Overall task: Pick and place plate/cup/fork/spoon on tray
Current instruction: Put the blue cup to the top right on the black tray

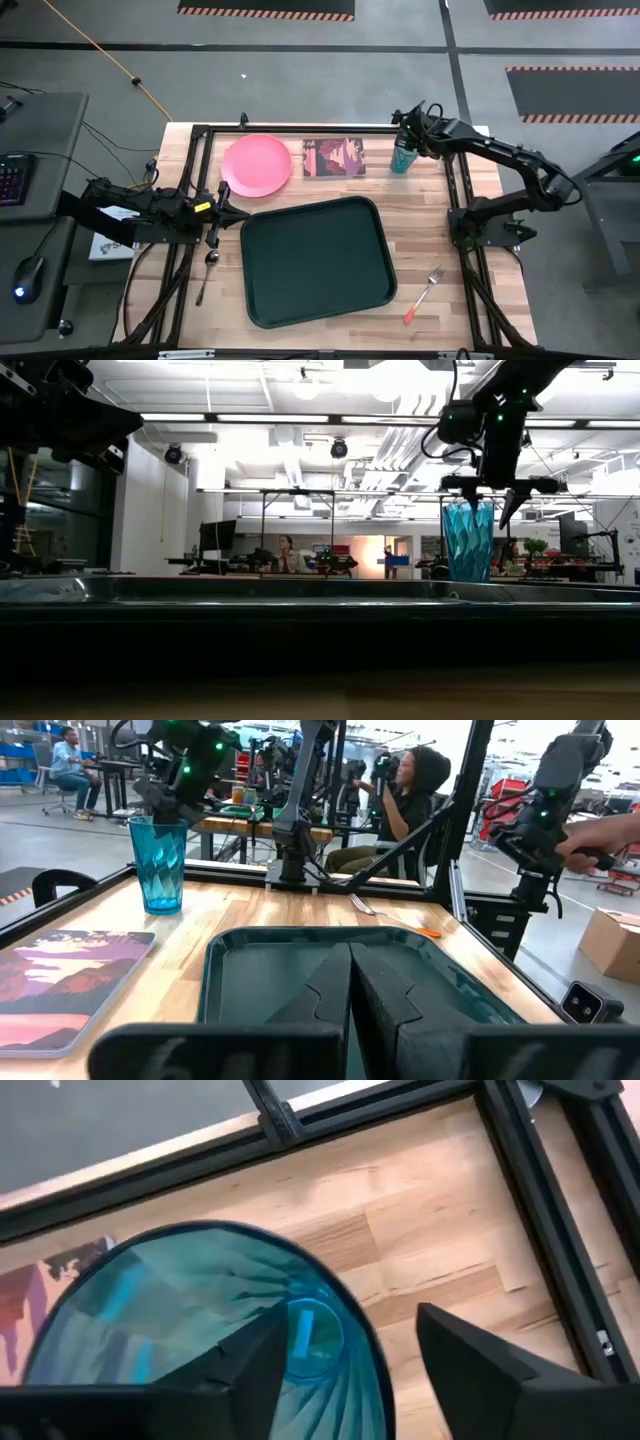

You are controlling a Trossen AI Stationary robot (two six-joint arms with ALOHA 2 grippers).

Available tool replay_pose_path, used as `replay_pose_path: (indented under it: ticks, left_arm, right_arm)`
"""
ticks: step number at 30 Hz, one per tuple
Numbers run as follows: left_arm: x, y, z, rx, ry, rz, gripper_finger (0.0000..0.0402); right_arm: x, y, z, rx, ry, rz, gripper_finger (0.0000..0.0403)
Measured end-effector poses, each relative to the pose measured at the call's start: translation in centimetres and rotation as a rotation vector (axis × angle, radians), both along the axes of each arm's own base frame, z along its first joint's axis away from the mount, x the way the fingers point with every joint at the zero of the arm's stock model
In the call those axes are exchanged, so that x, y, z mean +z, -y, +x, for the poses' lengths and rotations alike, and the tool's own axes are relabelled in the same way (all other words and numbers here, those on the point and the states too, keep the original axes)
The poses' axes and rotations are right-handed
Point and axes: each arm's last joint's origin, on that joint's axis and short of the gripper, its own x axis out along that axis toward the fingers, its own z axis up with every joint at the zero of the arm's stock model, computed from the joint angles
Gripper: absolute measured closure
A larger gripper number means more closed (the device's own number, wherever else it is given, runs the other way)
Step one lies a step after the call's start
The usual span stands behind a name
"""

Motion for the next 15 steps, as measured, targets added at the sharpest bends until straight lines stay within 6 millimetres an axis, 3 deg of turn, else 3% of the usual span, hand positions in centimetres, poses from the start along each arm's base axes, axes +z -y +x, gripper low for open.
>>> replay_pose_path:
  ticks: [5, 8, 11, 15]
  left_arm:
    - [0.0, 0.0, 0.0, 0.0, 0.0, 0.0, 0.0401]
    - [0.0, 0.0, 0.0, 0.0, 0.0, 0.0, 0.0401]
    - [0.0, 0.0, 0.0, 0.0, 0.0, 0.0, 0.0402]
    - [0.0, 0.0, 0.0, 0.0, 0.0, 0.0, 0.0401]
  right_arm:
    - [-0.1, 0.8, -0.6, 0.074, -0.052, 0.004, 0.0309]
    - [1.2, 1.1, -0.8, 0.213, -0.088, -0.007, 0.0383]
    - [4.5, 1.3, -0.6, 0.333, -0.123, -0.048, 0.0388]
    - [10.5, 0.7, 0.4, 0.582, -0.055, -0.117, 0.0398]
